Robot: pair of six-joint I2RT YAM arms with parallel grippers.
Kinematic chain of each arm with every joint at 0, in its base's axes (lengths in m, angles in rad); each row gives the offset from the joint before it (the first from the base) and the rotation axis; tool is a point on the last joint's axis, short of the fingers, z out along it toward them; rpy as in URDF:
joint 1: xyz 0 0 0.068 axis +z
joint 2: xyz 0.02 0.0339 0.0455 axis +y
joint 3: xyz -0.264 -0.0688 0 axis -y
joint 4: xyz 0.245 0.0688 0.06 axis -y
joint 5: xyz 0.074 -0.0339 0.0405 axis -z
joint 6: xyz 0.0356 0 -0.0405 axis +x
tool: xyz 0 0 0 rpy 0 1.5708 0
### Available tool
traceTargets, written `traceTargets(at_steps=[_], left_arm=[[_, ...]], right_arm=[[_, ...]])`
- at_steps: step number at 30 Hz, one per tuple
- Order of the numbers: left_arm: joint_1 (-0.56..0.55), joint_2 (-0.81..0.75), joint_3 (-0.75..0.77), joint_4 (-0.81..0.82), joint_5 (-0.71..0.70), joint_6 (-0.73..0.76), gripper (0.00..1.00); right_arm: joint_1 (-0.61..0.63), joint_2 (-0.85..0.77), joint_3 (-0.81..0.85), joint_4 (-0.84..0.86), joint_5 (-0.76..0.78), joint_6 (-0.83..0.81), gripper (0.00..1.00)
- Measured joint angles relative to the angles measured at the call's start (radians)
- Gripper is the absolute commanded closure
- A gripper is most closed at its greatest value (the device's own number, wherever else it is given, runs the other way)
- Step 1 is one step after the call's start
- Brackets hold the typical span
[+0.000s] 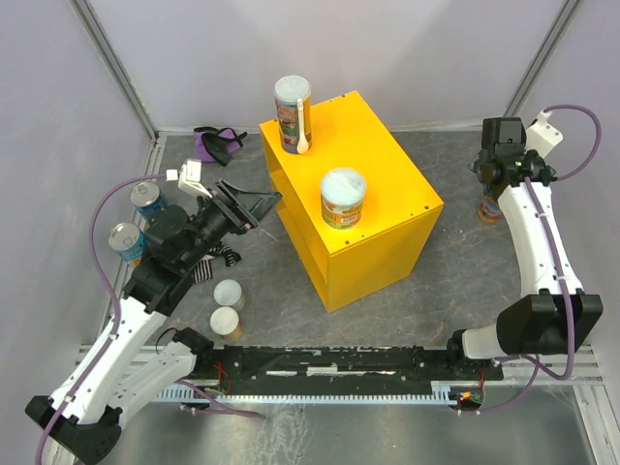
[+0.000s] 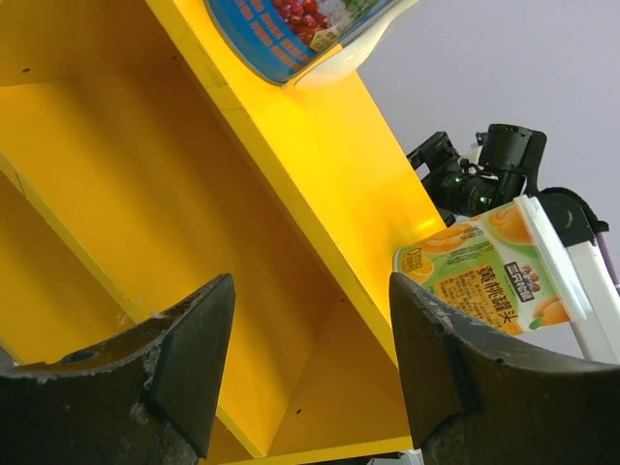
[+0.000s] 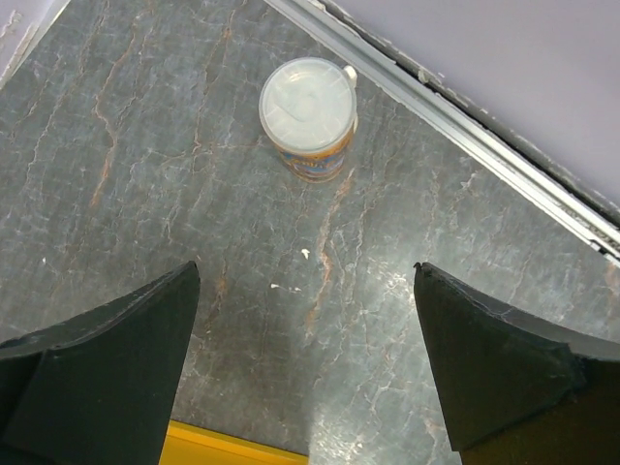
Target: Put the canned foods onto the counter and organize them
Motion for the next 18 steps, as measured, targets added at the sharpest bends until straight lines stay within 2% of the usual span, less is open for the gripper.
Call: traceTargets(at_steps=[18], left_arm=[[0.000, -0.031, -0.129, 0.079, -0.003, 0.043, 0.28]], right_arm=[[-0.003, 0.227, -0.026, 0.146, 0.086, 0.004, 0.01]])
